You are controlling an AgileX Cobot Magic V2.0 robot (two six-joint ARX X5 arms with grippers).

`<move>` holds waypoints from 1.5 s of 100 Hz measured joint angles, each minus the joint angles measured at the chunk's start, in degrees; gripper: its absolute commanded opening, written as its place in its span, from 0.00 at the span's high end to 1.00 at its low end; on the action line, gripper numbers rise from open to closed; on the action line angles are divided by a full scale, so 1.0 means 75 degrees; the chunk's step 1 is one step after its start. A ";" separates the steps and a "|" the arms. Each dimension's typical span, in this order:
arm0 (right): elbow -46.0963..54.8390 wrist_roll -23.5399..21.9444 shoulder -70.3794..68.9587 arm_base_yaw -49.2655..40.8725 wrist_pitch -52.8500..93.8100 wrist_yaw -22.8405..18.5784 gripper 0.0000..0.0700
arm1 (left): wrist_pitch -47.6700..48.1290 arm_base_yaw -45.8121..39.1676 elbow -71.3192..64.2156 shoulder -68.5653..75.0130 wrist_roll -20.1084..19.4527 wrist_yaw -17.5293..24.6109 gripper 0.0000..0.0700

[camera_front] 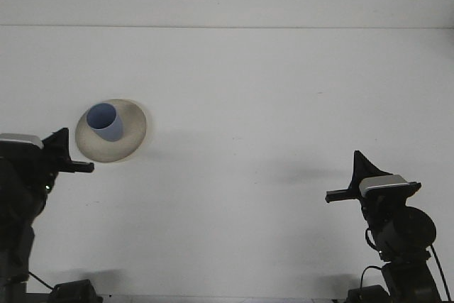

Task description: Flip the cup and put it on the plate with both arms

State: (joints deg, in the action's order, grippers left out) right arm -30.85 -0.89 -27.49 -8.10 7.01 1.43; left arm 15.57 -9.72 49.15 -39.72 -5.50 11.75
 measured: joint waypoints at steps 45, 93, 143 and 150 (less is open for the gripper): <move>0.0055 -0.0003 0.0067 0.0093 -0.0408 0.0035 1.00 | -0.2903 0.0000 -0.3238 0.1769 0.0425 -0.0353 0.98; 0.0055 -0.0003 0.0067 0.0093 -0.0428 0.0032 1.00 | -0.2891 0.0000 -0.3238 0.1964 0.0446 -0.0353 0.98; 0.0055 -0.0003 0.0067 0.0093 -0.0431 0.0032 1.00 | -0.3115 0.1218 -0.4640 0.3124 0.0184 -0.1603 0.98; 0.0055 -0.0003 0.0067 0.0093 -0.0434 0.0032 1.00 | -0.3121 0.1341 -0.5155 0.3462 0.0181 -0.1609 0.98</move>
State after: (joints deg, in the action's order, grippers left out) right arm -30.44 -0.91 -26.98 -7.40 3.75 1.67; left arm -7.84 0.34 10.48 -13.76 -4.14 -0.32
